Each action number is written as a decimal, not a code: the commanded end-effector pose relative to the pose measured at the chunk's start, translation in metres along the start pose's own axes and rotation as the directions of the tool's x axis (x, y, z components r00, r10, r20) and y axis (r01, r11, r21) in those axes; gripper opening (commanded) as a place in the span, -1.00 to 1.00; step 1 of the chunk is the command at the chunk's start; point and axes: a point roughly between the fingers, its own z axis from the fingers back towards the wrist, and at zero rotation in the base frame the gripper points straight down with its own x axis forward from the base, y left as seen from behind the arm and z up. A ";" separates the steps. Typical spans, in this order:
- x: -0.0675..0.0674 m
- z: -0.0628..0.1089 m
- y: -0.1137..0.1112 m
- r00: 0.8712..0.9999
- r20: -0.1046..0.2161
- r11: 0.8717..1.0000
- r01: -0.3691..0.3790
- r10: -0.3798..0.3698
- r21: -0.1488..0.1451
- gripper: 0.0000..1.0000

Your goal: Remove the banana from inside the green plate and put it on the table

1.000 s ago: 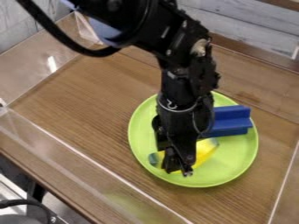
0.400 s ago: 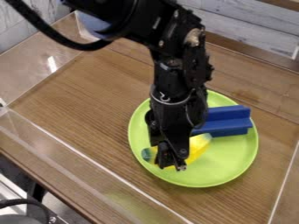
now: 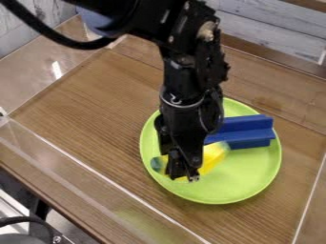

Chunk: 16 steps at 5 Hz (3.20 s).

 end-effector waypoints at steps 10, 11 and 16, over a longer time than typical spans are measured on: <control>-0.014 0.066 0.054 0.998 0.054 0.998 -0.034 0.031 0.060 -1.00; -0.015 0.065 0.067 0.999 0.050 0.998 -0.021 0.017 0.067 -1.00; -0.021 0.044 0.118 0.999 0.005 0.996 0.049 -0.050 0.080 -1.00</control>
